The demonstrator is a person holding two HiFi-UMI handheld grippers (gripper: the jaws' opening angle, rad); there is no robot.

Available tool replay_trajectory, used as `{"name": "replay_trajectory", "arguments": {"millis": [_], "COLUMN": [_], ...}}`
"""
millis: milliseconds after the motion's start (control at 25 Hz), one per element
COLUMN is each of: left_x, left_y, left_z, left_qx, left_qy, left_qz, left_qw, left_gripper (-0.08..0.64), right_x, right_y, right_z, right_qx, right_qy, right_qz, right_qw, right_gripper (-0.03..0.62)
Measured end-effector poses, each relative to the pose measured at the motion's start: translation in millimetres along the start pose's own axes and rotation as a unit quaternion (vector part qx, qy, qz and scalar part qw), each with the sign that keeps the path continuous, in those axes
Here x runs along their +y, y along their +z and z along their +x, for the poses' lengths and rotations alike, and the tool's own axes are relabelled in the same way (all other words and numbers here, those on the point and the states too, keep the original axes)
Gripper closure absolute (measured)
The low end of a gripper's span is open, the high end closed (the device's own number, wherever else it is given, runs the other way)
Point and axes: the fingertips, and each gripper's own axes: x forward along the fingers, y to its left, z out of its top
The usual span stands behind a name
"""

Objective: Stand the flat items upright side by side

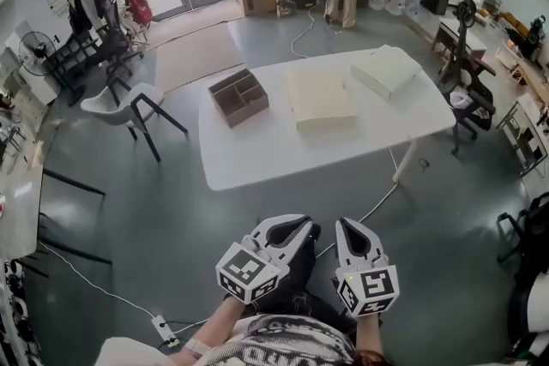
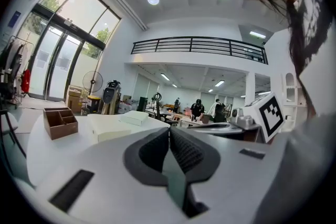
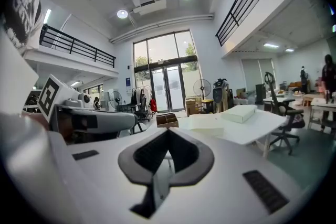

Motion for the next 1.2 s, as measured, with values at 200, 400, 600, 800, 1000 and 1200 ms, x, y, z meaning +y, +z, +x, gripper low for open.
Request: {"name": "replay_trajectory", "arguments": {"millis": [200, 400, 600, 800, 1000, 1200], "left_x": [6.8, 32.1, 75.1, 126.6, 169.6, 194.9], "left_y": [3.1, 23.2, 48.9, 59.4, 62.7, 68.5], "left_z": [57.9, 127.5, 185.8, 231.9, 265.0, 297.5], "left_qx": [0.008, 0.008, 0.009, 0.025, 0.026, 0.024], "left_qy": [-0.044, -0.089, -0.098, -0.085, -0.082, -0.092], "left_qz": [0.001, 0.011, 0.017, 0.024, 0.004, 0.001], "left_qw": [0.999, 0.996, 0.995, 0.9958, 0.9963, 0.9955], "left_gripper": [0.541, 0.541, 0.541, 0.541, 0.541, 0.541], "right_x": [-49.8, -108.5, -156.2, -192.2, -226.4, -253.3], "right_y": [6.3, 23.6, 50.6, 67.3, 81.1, 83.0], "right_z": [15.9, 55.4, 102.7, 146.7, 186.8, 208.7], "right_qx": [-0.001, 0.0, 0.002, 0.016, 0.019, 0.02], "right_qy": [-0.034, -0.069, -0.079, -0.082, -0.092, -0.113], "right_qz": [0.013, 0.02, 0.029, 0.034, 0.043, 0.05], "right_qw": [0.999, 0.997, 0.996, 0.996, 0.995, 0.992], "right_gripper": [0.594, 0.594, 0.594, 0.594, 0.594, 0.594]}}
